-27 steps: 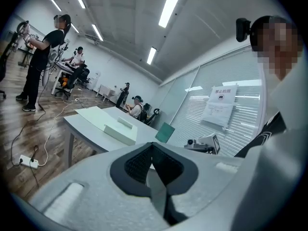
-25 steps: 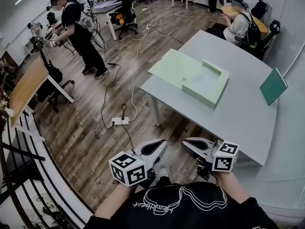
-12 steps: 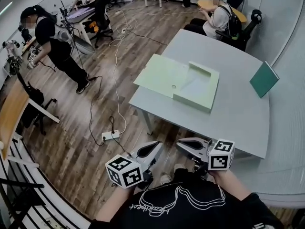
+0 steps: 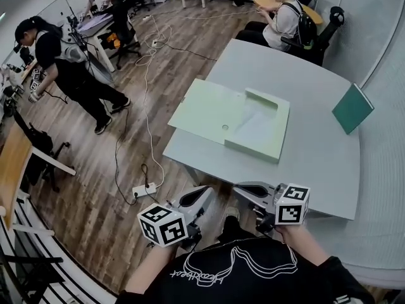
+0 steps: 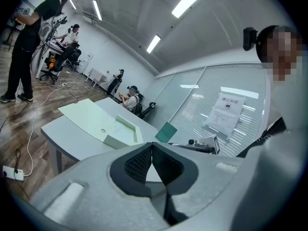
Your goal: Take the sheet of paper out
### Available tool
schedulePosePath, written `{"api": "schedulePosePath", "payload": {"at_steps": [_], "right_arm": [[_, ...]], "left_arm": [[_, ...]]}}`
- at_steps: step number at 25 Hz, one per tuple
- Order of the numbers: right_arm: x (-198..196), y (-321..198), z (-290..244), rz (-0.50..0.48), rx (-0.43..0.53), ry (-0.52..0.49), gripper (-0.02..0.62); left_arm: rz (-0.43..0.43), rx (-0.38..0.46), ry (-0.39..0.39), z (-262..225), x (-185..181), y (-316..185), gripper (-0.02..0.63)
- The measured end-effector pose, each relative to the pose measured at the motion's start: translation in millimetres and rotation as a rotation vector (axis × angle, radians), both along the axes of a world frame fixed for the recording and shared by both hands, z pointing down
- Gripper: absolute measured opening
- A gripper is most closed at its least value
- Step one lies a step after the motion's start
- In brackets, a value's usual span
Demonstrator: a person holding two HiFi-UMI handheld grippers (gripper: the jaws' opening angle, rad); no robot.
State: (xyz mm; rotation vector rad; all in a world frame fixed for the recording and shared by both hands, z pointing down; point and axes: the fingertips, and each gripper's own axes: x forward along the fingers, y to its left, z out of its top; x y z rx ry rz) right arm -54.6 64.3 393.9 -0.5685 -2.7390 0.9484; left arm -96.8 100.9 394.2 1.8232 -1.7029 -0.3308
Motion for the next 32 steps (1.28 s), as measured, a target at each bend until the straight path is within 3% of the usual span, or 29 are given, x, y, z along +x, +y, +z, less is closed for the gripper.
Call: {"api": "schedulePosePath", "payload": {"at_steps": [9, 13, 17, 21, 32], "right_arm": [[-53, -102, 10, 0.053, -0.039, 0.004, 0.008], [-61, -173, 22, 0.073, -0.054, 0.011, 0.008], [-63, -237, 32, 0.116, -0.098, 0.007, 0.008], [-62, -262, 38, 0.184, -0.127, 0.008, 0.008], [-44, -291, 58, 0.351, -0.180, 0.080, 0.008]], "left_arm": [[0.051, -0.027, 0.002, 3, -59, -104, 0.012], [0.098, 0.017, 0.013, 4, -66, -180, 0.014], [0.152, -0.006, -0.020, 6, -68, -241, 0.014], [0.186, -0.042, -0.031, 14, -78, -259, 0.020], [0.322, -0.149, 0.029, 57, -84, -298, 0.164]]}}
